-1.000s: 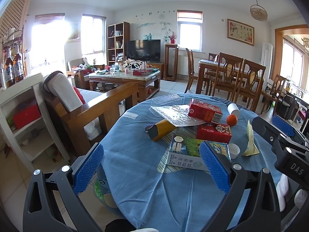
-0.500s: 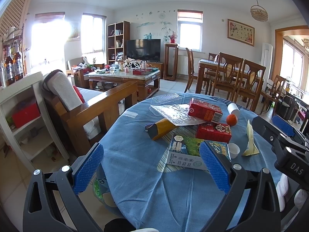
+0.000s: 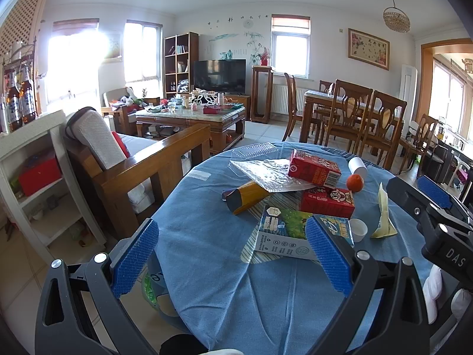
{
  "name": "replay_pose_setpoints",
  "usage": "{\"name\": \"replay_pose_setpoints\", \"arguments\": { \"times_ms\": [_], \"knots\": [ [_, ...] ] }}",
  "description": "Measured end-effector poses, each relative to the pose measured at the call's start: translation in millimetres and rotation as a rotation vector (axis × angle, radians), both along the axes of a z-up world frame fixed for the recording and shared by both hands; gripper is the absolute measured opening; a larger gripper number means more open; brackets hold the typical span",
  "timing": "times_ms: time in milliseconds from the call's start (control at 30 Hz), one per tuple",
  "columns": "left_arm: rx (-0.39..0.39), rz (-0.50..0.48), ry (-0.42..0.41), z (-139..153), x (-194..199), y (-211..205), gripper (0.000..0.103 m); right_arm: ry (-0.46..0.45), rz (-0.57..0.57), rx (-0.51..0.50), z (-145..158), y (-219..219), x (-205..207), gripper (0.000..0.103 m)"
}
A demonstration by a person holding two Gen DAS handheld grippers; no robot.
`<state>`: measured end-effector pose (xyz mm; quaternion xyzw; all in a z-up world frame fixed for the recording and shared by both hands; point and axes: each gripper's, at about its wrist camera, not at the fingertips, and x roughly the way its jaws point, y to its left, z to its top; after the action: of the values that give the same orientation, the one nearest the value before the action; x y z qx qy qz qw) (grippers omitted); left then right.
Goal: Collect trash
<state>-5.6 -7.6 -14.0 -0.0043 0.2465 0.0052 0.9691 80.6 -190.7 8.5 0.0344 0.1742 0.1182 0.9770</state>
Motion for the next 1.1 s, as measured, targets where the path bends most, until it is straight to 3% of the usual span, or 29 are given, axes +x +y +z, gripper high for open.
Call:
{"name": "replay_pose_setpoints", "arguments": {
  "times_ms": [1100],
  "knots": [
    [-0.006,-0.001,0.009,3.8,4.9,-1.5,0.098,0.004,0.000,0.005,-0.4,-0.4,-0.5,0.099]
  ]
}}
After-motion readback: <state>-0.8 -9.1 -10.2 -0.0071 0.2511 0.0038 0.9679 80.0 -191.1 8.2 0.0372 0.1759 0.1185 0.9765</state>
